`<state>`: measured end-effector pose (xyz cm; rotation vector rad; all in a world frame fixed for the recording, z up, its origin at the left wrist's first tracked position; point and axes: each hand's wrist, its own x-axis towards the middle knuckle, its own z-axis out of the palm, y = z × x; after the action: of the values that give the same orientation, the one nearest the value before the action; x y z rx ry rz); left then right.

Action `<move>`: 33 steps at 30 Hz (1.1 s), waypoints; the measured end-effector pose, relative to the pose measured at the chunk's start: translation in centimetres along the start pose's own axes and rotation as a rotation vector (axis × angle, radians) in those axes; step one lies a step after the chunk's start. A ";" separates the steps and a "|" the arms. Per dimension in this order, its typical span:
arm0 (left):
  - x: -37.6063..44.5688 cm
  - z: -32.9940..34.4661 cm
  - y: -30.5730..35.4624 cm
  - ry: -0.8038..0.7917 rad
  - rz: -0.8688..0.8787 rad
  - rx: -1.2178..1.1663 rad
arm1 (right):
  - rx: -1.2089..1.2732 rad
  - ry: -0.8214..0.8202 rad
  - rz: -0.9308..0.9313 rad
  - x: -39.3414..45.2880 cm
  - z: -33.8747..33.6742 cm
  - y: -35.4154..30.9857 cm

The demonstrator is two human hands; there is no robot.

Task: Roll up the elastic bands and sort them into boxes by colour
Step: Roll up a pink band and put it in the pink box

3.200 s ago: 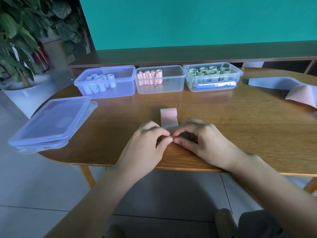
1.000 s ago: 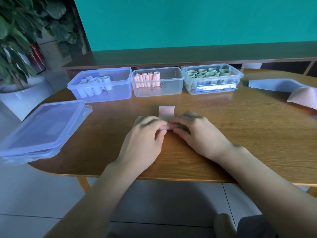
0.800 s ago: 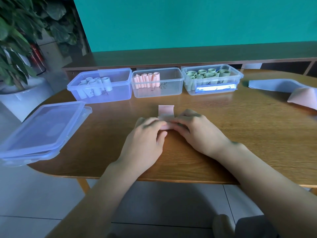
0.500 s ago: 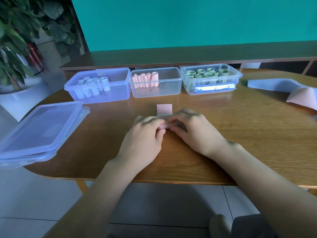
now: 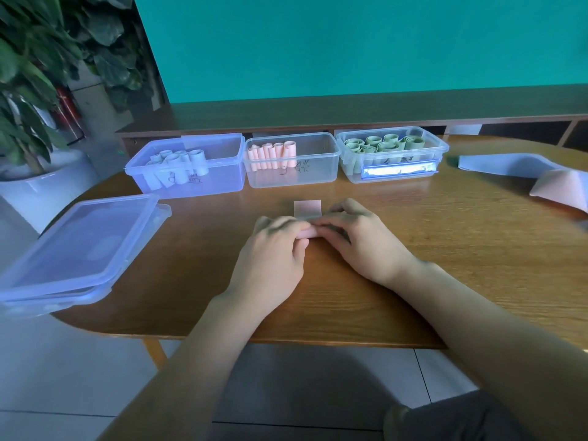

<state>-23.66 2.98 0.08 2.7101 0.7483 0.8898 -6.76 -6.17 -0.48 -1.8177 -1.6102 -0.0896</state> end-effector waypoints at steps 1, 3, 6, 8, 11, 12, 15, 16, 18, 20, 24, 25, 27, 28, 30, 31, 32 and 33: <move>0.0 0.0 0.0 -0.005 -0.002 0.001 | 0.001 0.013 -0.011 0.0 0.0 0.0; 0.1 0.1 0.0 -0.014 -0.006 -0.009 | 0.007 0.018 -0.029 0.0 -0.1 0.0; 0.1 0.0 0.1 -0.030 -0.001 -0.020 | -0.001 0.000 -0.031 0.3 -0.1 0.2; 0.2 0.0 0.2 -0.032 0.009 -0.011 | -0.011 -0.002 -0.029 0.5 -0.1 0.4; 0.3 0.1 0.0 0.036 0.024 -0.016 | -0.017 -0.006 -0.031 0.7 0.0 0.5; 0.3 0.2 -0.2 0.050 0.025 -0.011 | -0.014 -0.011 -0.024 0.8 0.0 0.5; 0.6 0.4 -0.4 0.027 0.007 0.007 | -0.009 -0.034 0.000 1.1 -0.1 0.7; 0.8 0.5 -0.5 0.013 -0.002 0.012 | -0.014 -0.037 0.001 1.2 -0.1 0.7; 1.1 0.6 -0.7 -0.011 -0.020 0.018 | -0.008 -0.030 -0.001 1.2 -0.1 0.6; 1.4 0.8 -1.0 -0.035 -0.036 0.022 | 0.007 -0.006 -0.003 1.3 -0.2 0.5; 2.3 1.1 -1.4 -0.077 -0.034 0.038 | -0.037 -0.035 0.002 1.6 0.0 1.0; 2.5 1.1 -1.4 -0.074 -0.036 0.047 | -0.040 -0.046 0.007 1.7 0.0 1.1; 2.8 1.2 -1.4 -0.035 -0.032 0.038 | -0.032 -0.062 0.010 2.1 0.0 1.3; 2.9 1.3 -1.5 -0.010 -0.019 0.026 | -0.021 -0.065 0.008 2.2 0.0 1.4; 3.0 1.3 -1.6 0.007 0.007 0.017 | -0.003 -0.072 0.007 2.5 -0.1 1.4; 3.2 1.3 -1.6 0.000 0.011 0.019 | -0.006 -0.077 0.012 2.6 -0.1 1.4; 3.3 1.4 -1.7 -0.009 0.007 0.021 | -0.017 -0.080 0.019 2.7 0.0 1.4; 3.5 1.4 -1.7 -0.015 0.002 0.023 | -0.030 -0.081 0.026 2.7 0.0 1.4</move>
<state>-21.11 6.22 0.12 2.7350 0.7578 0.8649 -4.93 -3.84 0.25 -1.8865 -1.6489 -0.0284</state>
